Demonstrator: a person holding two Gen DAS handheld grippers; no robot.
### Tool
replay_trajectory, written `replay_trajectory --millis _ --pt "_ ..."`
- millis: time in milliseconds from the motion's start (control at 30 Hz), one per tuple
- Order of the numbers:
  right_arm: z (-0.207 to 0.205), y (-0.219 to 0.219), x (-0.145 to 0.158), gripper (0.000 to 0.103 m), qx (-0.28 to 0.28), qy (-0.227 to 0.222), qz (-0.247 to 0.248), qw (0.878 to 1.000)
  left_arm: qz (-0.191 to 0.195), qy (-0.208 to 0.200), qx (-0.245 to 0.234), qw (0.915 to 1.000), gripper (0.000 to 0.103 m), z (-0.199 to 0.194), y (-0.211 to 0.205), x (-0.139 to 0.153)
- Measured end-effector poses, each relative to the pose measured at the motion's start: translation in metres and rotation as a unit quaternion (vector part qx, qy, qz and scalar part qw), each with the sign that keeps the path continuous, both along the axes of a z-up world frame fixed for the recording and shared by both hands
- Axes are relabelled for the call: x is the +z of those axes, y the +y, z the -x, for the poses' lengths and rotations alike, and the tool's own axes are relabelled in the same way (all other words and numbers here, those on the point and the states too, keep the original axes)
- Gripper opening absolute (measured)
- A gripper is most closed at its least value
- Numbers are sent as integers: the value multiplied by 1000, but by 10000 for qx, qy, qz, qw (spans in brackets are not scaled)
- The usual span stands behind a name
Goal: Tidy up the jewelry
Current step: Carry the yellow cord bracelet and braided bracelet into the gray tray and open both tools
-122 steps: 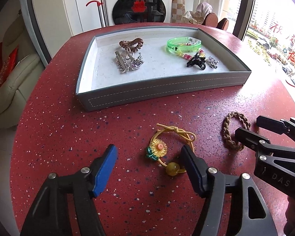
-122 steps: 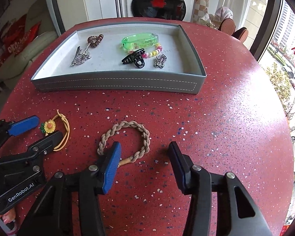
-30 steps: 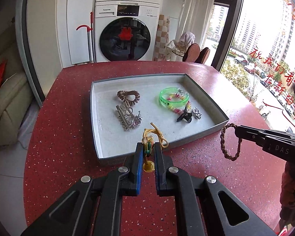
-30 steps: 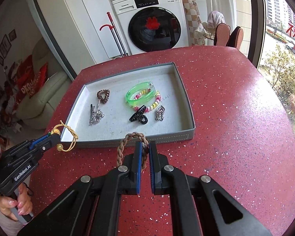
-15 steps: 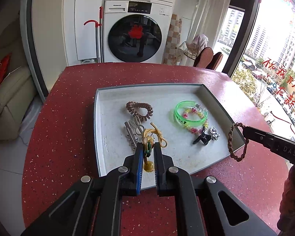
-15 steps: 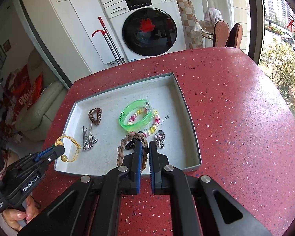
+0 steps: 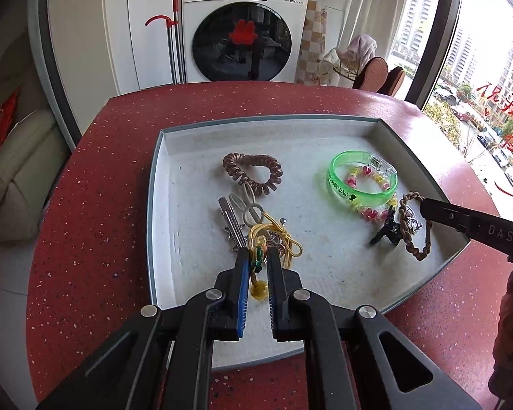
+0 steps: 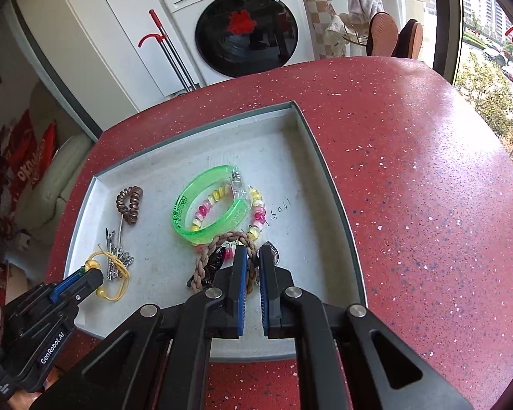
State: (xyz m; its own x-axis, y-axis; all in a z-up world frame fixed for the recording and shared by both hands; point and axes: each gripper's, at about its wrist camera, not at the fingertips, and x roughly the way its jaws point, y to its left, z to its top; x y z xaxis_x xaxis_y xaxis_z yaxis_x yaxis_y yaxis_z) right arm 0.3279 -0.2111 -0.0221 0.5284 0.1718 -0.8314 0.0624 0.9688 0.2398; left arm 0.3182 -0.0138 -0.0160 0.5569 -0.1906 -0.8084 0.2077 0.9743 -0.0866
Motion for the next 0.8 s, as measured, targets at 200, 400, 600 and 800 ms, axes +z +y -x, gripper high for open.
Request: replay_trajectory --millis 200,400,600,800 --pt "-15 2 -10 8 -16 55 84 9999 -141 49 70 9999 28 -14 -2 -9" --pt "-23 3 -12 8 -56 13 235 9997 -217 84 114 9997 28 -25 -1 -16" --pt "-19 3 -14 8 -69 62 438 9990 -388 -5 109 9992 28 -24 -2 -16" --pt "-14 4 -14 8 2 87 550 9984 -586 -108 95 9982 28 -20 -7 -16"
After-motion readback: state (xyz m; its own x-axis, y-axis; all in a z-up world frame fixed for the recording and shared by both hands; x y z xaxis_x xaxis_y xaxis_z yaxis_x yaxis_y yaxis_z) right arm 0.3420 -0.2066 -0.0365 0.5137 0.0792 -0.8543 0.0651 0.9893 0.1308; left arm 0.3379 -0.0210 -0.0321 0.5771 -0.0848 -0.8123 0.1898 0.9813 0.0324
